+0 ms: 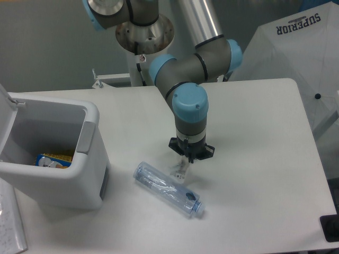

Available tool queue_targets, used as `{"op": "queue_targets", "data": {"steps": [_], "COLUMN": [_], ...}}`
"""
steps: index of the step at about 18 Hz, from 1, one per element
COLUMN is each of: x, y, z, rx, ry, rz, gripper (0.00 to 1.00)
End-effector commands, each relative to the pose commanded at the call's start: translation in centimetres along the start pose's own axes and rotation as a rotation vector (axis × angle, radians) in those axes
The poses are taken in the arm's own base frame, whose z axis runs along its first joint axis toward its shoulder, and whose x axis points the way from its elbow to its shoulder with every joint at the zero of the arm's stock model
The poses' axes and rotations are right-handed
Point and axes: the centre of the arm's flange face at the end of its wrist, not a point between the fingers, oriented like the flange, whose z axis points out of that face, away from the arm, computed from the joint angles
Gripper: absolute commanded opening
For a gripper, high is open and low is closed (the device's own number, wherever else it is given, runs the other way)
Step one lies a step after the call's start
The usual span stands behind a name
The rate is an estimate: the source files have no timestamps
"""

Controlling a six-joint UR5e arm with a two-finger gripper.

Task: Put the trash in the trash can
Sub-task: 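Close the gripper on the white tissue and lift it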

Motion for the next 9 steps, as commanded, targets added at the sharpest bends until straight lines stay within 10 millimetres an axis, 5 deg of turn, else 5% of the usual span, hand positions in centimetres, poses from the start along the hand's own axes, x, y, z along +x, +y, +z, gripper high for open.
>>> {"op": "queue_targets", "data": {"steps": [4,9], "x": [-2.1,-1.6], "y": [-0.5,-0.7], "z": [-6.9,-16.1], "rx": [0.098,0.310], "ry": [-0.078,-0.081], "rz": [-0.022,-0.084], "gripper": [0.00,0.00]}}
